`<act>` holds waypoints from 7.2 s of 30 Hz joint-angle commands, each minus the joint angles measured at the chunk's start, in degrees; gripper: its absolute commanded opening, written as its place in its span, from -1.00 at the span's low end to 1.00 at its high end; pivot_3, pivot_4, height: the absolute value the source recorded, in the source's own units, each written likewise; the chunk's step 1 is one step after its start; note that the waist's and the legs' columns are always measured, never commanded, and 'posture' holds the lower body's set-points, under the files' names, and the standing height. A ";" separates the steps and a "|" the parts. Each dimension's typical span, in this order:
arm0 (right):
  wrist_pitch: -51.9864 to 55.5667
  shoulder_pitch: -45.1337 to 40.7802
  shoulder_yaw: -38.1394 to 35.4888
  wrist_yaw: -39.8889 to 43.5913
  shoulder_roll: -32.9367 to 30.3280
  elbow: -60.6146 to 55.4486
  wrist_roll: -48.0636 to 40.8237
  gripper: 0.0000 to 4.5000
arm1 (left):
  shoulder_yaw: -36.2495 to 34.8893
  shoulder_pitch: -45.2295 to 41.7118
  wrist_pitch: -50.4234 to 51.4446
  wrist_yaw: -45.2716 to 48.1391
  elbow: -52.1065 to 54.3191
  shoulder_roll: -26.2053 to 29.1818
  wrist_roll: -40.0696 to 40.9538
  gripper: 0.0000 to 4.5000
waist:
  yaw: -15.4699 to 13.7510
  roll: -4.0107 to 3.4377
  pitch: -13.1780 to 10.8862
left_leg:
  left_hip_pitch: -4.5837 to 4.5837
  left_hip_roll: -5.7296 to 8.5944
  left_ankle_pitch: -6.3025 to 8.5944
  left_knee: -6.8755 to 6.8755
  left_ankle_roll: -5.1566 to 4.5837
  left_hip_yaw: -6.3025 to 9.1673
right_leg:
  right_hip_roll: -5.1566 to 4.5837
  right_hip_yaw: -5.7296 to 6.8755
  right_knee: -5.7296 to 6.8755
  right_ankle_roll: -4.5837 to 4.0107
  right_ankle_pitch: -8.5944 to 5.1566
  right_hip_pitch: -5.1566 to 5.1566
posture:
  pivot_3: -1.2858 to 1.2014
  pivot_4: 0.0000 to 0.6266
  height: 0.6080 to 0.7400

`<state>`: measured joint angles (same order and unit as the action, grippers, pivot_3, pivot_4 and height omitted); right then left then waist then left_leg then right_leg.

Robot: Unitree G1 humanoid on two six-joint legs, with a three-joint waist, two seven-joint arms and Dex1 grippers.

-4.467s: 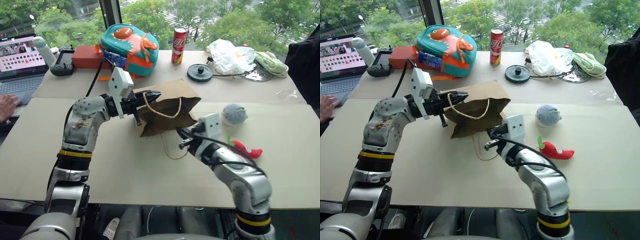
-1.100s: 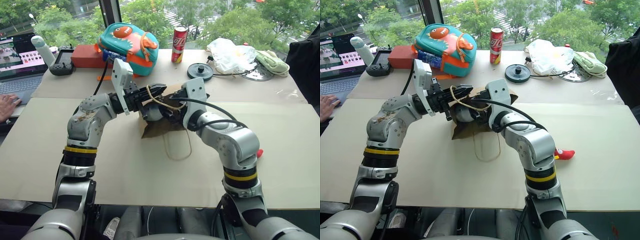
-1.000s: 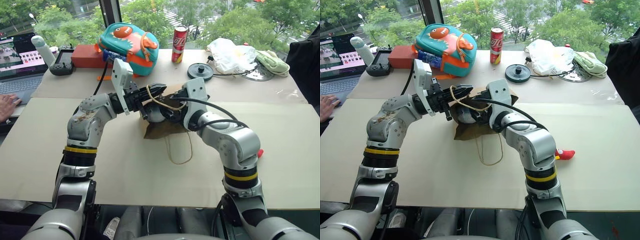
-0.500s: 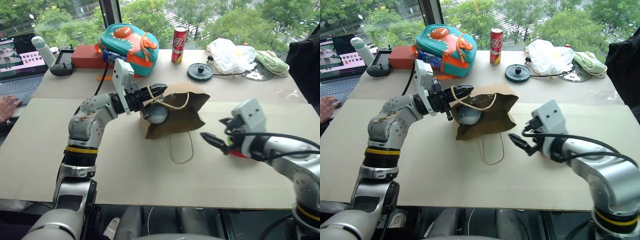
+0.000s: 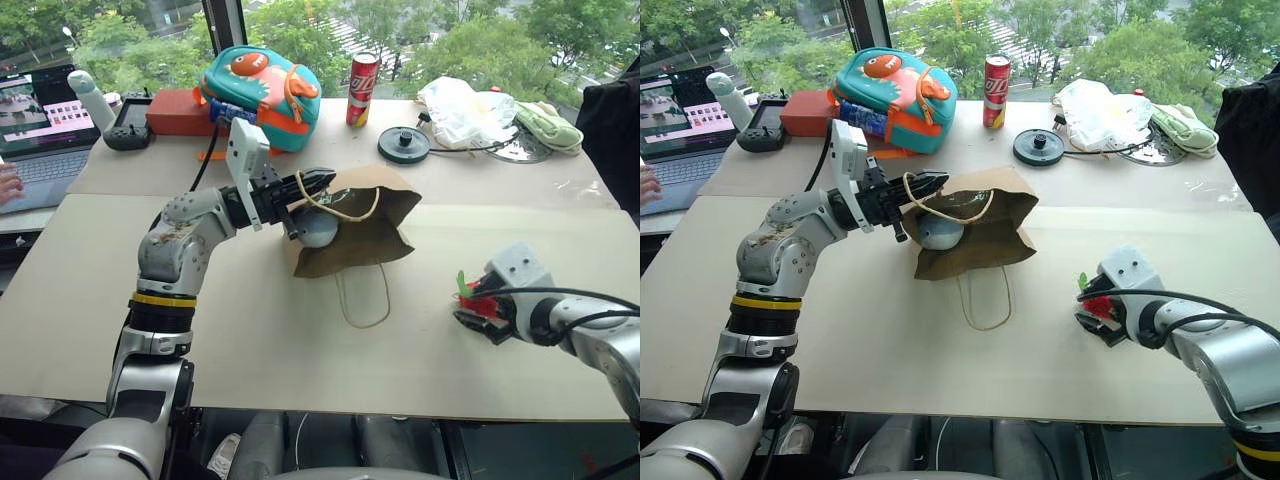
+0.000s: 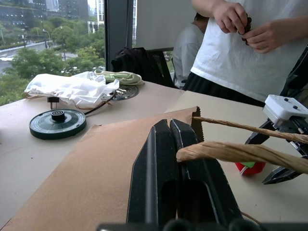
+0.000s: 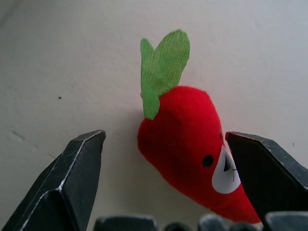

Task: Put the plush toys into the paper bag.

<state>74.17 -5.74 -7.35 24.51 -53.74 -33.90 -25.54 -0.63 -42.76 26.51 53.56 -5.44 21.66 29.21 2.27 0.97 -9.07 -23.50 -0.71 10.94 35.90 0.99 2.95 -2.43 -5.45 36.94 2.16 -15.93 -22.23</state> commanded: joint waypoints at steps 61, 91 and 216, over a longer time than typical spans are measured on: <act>7.67 -20.21 7.71 -16.25 34.51 -10.03 -4.33 -0.50 | -1.56 -4.97 2.36 0.23 -1.18 -0.74 1.67 -1.00 | 0.42 -0.03 0.02 | 0.09 -0.03 0.00 -0.02 0.01 0.07 | 0.04 0.04 0.16 -0.08 0.04 -0.04 | 0.03 -0.52 0.98; -6.49 -35.92 6.42 -23.57 47.17 15.35 10.29 0.98 | -0.61 -4.15 1.81 1.18 -0.92 -1.91 0.99 -1.00 | 0.33 -0.06 0.03 | 0.00 -0.01 0.00 -0.08 0.01 0.10 | 0.00 0.07 0.20 -0.13 0.07 -0.14 | 0.03 -0.52 0.98; 4.08 -28.47 -22.96 9.77 17.65 -12.80 -38.04 0.37 | -15.76 13.04 34.25 -6.77 17.47 16.04 26.10 1.00 | 0.29 -0.03 0.01 | 0.09 -0.09 0.00 -0.17 0.00 0.07 | 0.00 0.08 0.10 -0.11 0.04 -0.08 | 0.03 -0.52 0.98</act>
<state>80.21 -35.17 -27.03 33.38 -34.53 -44.68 -58.94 -16.25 -30.78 62.59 44.70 8.39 35.76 56.12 2.56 0.94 -9.06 -23.43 -0.79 10.94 35.74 0.98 3.01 -2.43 -5.37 37.02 2.04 -15.89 -22.31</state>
